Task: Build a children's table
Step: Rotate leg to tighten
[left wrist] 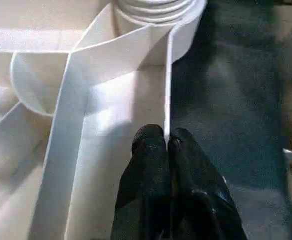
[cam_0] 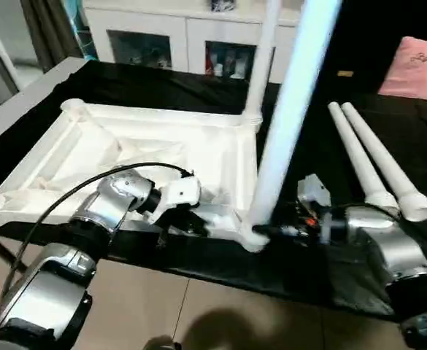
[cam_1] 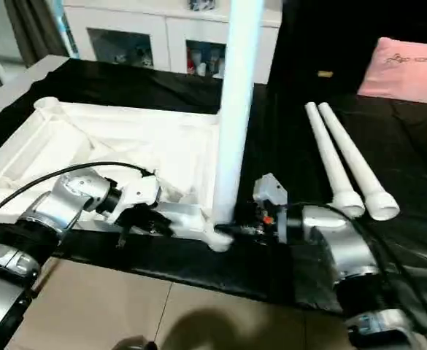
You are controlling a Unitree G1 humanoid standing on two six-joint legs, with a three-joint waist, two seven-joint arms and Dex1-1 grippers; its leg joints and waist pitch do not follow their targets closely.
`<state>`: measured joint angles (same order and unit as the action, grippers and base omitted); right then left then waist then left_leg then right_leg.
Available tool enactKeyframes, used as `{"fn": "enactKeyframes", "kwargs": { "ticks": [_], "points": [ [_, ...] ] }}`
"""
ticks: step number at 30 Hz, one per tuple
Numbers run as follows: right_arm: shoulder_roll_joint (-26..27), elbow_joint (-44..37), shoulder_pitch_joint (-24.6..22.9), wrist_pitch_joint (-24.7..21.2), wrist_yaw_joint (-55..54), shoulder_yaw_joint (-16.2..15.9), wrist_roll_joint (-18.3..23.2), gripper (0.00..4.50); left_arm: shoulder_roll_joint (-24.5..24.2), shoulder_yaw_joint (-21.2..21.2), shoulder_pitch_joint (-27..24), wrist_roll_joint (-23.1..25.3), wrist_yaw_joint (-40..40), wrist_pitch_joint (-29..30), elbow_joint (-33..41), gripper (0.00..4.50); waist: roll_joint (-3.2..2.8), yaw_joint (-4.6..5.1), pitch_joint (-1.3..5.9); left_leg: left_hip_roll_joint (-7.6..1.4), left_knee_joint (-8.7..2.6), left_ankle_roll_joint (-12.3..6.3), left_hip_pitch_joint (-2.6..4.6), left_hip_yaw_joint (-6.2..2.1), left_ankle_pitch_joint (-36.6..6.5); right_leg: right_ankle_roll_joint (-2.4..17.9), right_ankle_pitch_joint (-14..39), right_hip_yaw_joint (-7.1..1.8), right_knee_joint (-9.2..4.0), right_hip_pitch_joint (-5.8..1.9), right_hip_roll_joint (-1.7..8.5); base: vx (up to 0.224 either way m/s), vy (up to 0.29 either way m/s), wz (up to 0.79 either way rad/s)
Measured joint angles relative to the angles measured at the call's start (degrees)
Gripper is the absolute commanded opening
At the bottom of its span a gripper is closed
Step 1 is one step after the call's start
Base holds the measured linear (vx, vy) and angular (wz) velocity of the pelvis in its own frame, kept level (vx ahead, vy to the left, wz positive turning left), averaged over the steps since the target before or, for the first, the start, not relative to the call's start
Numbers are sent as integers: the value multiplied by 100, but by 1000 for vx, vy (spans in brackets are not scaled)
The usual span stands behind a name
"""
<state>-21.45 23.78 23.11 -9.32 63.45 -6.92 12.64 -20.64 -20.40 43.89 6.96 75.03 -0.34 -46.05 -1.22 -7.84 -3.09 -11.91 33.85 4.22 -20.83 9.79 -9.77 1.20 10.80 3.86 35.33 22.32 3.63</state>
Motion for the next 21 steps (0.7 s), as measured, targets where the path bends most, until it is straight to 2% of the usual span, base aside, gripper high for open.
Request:
{"fn": "enactKeyframes", "kwargs": {
  "ticks": [3, 4, 10, 14, 17, 18, 21],
  "points": [
    [336, 220, 87, -124, -930, 243, -120, 204, 286, 110, 126, 56, -603, 403, -232, 0, 4, 85, -3, 3, -20, 0, 54, -1, 0, -19, 12, 6, -35, -38, 3, -34, -3, -2],
    [479, 355, 156, -139, -1315, 350, -161, 204, 425, 190, 144, 59, -855, 573, -285, 0, 4, 136, -3, 9, -22, 0, 57, -1, 0, -20, 12, 16, -43, -38, 17, 0, 0, 0],
    [1337, 1126, 644, 56, -3593, 794, -433, 203, 1173, 609, 366, -56, -2380, 1356, -651, 0, 7, 286, -10, 36, -18, -2, 60, 0, 0, -19, 12, 50, -53, -32, 73, 0, 0, 0],
    [1647, 1498, 966, 107, -4548, 981, -520, 203, 1458, 815, 451, -97, -3034, 1495, -798, 0, 13, 281, -13, 37, -22, -2, 48, 0, 0, -18, 11, 49, -64, -31, 74, 0, 0, 0],
    [1745, 1587, 1081, 139, -4820, 1050, -566, 203, 1527, 850, 487, -112, -3164, 1506, -820, 0, 13, 270, -12, 38, -27, -3, 37, 1, 0, -14, -9, 46, -63, -28, 74, 0, 0, 0],
    [1767, 1596, 1085, 185, -4843, 1083, -568, 259, 1534, 850, 504, -112, -3164, 1506, -820, 0, 13, 264, -12, 38, -27, -3, 33, 1, 0, -11, -25, 45, -62, -27, 73, 50, -9, 4],
    [1862, 1614, 1089, 288, -4865, 1205, -510, 275, 1530, 852, 556, -108, -3260, 1506, -820, 0, 13, 261, -12, 36, -40, -3, 14, 1, 0, -3, -39, 45, -52, -7, 71, 52, -11, 3]
  ]
}}
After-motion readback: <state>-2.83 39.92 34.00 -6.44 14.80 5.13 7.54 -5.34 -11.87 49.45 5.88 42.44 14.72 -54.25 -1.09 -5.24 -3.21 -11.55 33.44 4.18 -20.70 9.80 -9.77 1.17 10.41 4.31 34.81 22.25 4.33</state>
